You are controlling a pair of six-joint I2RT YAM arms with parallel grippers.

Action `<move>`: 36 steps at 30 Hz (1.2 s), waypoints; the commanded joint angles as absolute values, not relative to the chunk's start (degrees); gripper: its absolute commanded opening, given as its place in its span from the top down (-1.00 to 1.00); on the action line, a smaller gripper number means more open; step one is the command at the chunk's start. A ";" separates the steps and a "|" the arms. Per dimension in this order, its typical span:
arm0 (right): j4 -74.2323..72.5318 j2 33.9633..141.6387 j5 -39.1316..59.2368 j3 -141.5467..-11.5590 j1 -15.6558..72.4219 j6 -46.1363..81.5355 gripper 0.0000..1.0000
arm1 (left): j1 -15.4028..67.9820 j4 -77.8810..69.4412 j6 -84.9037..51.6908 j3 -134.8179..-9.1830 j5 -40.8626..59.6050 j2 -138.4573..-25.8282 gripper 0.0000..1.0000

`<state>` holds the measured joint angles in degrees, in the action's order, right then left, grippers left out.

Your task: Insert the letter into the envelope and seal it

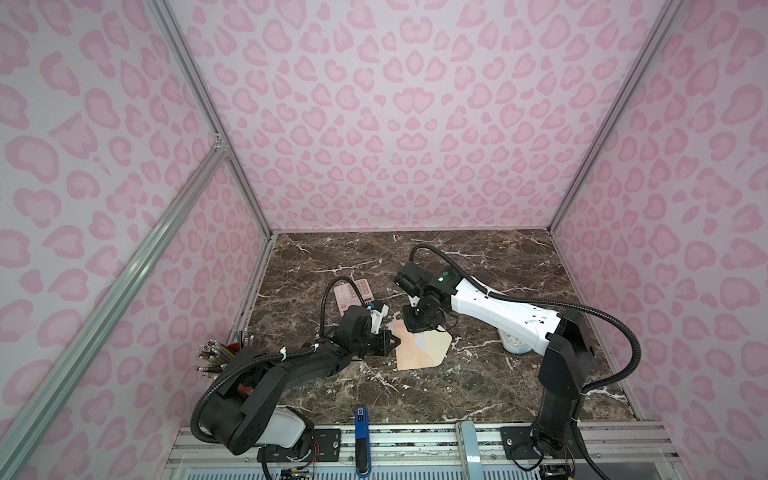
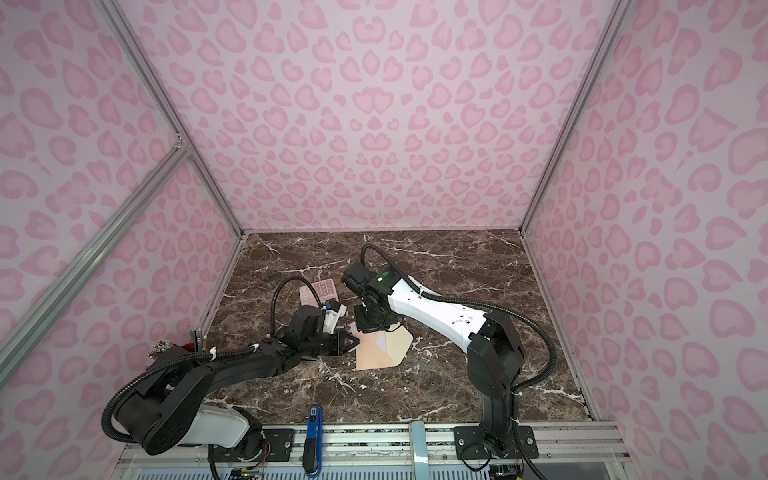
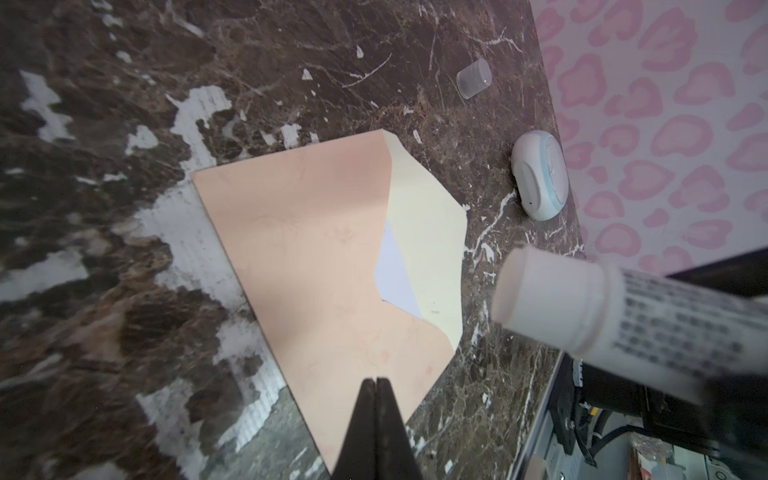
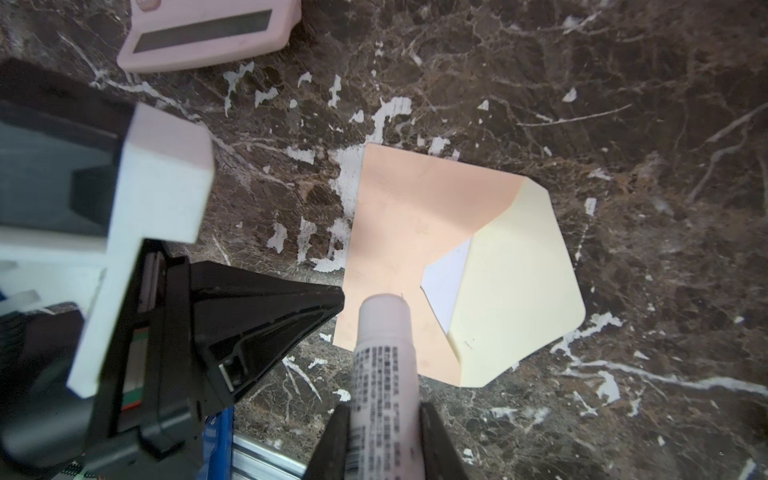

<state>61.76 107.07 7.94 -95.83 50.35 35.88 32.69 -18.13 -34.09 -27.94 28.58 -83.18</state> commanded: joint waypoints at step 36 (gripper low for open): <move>72.10 122.54 15.38 -106.80 47.62 36.70 1.00 | 32.08 -11.25 -30.58 -34.51 30.17 -94.56 0.93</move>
